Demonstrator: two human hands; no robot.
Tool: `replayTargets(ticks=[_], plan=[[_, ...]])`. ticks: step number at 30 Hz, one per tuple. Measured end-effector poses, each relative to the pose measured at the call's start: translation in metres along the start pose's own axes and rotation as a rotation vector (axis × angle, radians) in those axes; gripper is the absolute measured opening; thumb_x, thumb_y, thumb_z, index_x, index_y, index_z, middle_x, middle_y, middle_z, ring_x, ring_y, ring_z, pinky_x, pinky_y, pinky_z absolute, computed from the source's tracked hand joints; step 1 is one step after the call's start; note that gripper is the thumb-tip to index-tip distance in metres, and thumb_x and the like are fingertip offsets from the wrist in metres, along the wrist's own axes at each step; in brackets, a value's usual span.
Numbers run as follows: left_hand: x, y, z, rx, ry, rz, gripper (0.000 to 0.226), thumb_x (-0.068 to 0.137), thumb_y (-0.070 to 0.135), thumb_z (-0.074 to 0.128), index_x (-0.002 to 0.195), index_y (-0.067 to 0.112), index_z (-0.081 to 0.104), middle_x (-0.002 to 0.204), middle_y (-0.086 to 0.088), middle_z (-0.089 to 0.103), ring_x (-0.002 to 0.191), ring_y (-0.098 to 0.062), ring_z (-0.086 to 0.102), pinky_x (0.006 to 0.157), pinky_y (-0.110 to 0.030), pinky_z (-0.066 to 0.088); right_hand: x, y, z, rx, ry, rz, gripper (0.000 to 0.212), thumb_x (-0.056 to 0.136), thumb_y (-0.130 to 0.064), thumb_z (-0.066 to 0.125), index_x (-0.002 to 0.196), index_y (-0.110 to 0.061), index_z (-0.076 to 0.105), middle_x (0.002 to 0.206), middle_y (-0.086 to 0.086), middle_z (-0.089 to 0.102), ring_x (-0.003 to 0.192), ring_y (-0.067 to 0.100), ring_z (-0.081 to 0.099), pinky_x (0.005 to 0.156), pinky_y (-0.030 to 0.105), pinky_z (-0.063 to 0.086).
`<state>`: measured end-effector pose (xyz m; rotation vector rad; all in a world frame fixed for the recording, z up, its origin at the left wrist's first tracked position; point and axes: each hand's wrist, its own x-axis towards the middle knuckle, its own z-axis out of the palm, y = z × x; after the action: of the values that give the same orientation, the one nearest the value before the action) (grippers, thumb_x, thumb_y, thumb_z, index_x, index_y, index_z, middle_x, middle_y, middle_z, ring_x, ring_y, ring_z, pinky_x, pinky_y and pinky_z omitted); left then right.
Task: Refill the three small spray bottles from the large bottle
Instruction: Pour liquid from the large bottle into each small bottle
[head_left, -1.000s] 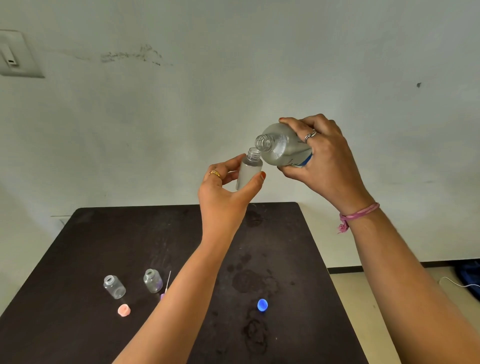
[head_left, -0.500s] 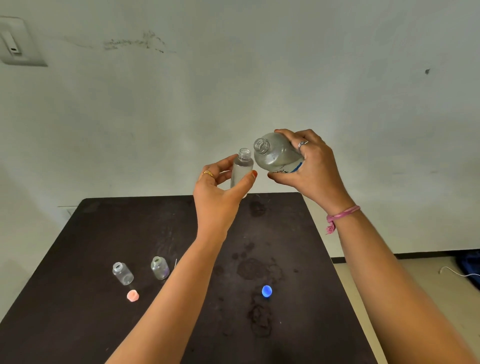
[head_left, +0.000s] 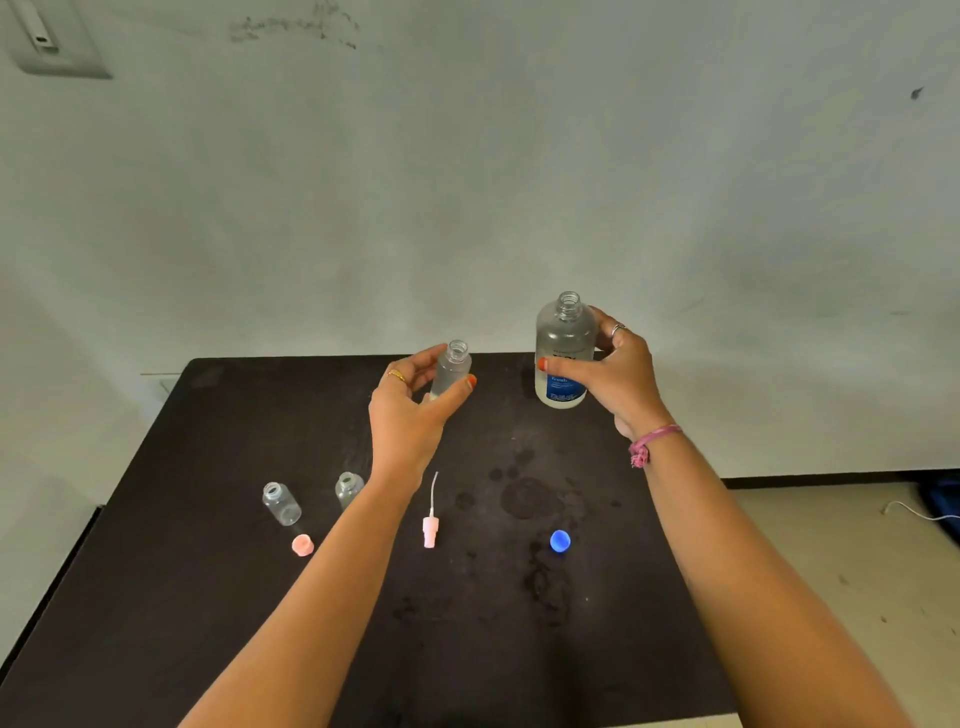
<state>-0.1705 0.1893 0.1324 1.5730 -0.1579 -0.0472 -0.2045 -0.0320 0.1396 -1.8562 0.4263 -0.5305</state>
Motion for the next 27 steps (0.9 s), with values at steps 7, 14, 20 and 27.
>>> replayTargets(ticks=[7, 14, 20, 27], plan=[[0.003, -0.050, -0.033, 0.173, -0.005, -0.090, 0.044, 0.077, 0.021, 0.082, 0.118, 0.026, 0.067, 0.115, 0.010, 0.069, 0.109, -0.005, 0.063, 0.096, -0.017, 0.042, -0.024, 0.032, 0.028, -0.023, 0.082, 0.089, 0.072, 0.061, -0.029, 0.090, 0.125, -0.029, 0.059, 0.112, -0.010, 0.065, 0.101, 0.007, 0.062, 0.079, 0.022, 0.056], [-0.006, -0.094, -0.056, 0.254, -0.017, -0.234, 0.040, 0.078, 0.021, 0.082, 0.114, 0.028, 0.067, 0.104, 0.008, 0.071, 0.098, -0.011, 0.066, 0.083, -0.017, 0.050, -0.051, 0.076, 0.053, -0.080, 0.082, 0.180, 0.073, 0.063, -0.028, 0.089, 0.128, -0.030, 0.055, 0.119, -0.008, 0.061, 0.108, 0.015, 0.058, 0.083, 0.022, 0.055], [-0.007, -0.118, -0.059, 0.303, -0.030, -0.351, 0.046, 0.082, 0.013, 0.078, 0.125, 0.014, 0.063, 0.111, 0.000, 0.068, 0.100, -0.014, 0.063, 0.086, -0.023, 0.054, -0.065, 0.107, 0.065, -0.104, 0.097, 0.277, 0.071, 0.066, -0.022, 0.088, 0.129, -0.026, 0.055, 0.119, -0.006, 0.060, 0.110, 0.016, 0.058, 0.088, 0.028, 0.054], [-0.004, -0.145, -0.059, 0.303, -0.042, -0.431, 0.044, 0.084, 0.006, 0.075, 0.125, 0.010, 0.061, 0.112, -0.002, 0.068, 0.096, -0.010, 0.061, 0.086, -0.018, 0.044, -0.075, 0.130, 0.074, -0.100, 0.129, 0.386, 0.073, 0.066, -0.015, 0.087, 0.130, -0.020, 0.052, 0.122, -0.002, 0.059, 0.113, 0.018, 0.056, 0.093, 0.030, 0.052]])
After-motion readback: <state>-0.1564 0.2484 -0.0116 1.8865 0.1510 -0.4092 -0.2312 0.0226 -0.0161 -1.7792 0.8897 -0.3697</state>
